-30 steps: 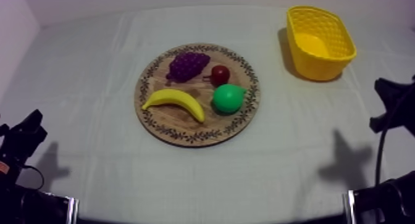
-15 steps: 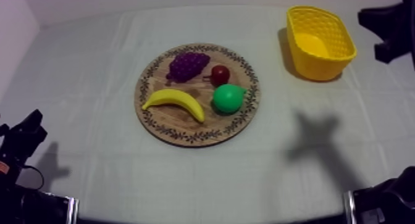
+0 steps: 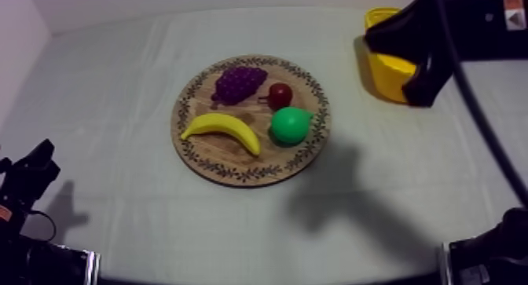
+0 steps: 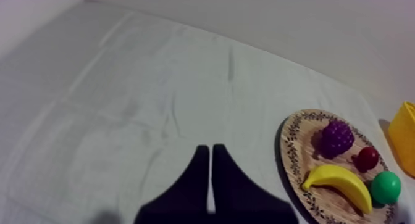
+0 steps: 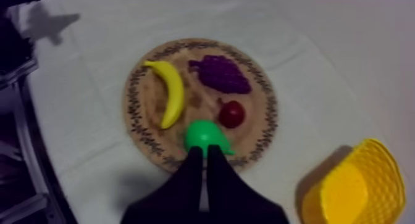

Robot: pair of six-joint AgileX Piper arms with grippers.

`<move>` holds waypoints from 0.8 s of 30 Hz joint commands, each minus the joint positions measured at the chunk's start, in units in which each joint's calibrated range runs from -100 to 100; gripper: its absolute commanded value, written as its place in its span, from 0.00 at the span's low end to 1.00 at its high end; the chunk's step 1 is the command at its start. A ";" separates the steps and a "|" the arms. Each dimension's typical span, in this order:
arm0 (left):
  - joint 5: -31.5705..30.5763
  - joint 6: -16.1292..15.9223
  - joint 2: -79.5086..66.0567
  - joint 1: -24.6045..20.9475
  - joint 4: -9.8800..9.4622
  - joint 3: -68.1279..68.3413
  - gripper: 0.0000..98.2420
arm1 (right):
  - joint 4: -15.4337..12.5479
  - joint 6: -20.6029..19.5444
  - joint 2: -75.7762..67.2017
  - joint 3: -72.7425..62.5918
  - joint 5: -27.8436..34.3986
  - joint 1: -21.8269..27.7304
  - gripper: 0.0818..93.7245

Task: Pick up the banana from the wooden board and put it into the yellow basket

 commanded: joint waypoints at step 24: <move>0.00 0.00 -0.03 0.00 -0.02 0.03 0.00 | 1.41 -0.83 24.36 -12.01 -3.92 -10.01 0.05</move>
